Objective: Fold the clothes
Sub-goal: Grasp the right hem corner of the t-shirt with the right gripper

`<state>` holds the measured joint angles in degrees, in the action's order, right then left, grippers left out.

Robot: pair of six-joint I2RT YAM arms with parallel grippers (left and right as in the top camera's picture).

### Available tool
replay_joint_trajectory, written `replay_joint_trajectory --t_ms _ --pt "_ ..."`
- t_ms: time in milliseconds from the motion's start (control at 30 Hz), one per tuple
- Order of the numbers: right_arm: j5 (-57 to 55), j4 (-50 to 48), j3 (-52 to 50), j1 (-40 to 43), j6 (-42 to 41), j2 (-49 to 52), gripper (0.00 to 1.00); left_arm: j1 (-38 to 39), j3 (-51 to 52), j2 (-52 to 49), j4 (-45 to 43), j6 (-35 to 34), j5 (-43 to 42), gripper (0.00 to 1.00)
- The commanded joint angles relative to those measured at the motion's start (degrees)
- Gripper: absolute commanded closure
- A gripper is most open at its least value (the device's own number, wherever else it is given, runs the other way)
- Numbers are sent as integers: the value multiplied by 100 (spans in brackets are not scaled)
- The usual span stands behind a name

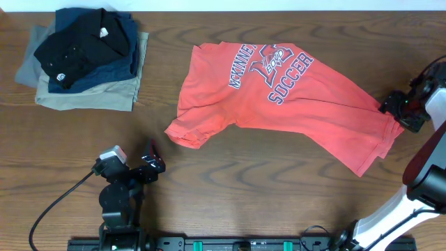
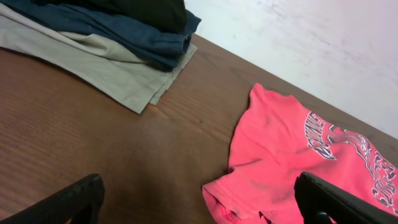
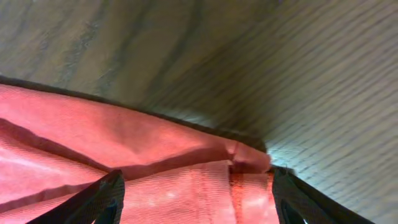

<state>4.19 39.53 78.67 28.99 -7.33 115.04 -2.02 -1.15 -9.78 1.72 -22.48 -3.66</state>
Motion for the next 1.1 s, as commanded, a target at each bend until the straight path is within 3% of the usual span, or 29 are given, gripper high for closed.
replay_joint_trajectory --t_ms 0,133,200,400,500,600,867,1067 --pt "-35 -37 9 63 212 37 28 35 92 -15 177 -20 -35 2" --pt "-33 -35 9 57 212 39 47 35 92 -15 109 -17 -35 2" --pt "-28 -37 9 55 210 39 51 35 92 -15 81 -17 -35 2" --pt "-35 11 4 -7 223 39 50 35 92 -15 79 -17 -35 2" --pt "-105 -20 7 -26 273 39 37 35 92 -15 81 -17 -35 2" --pt "-361 -114 7 -24 271 39 35 35 92 -15 83 -17 -35 2" --pt "-50 -116 7 -66 280 39 46 35 92 -15 79 -17 -35 2" --pt "-120 -111 4 -291 461 87 47 35 92 -15 81 -17 -35 2"
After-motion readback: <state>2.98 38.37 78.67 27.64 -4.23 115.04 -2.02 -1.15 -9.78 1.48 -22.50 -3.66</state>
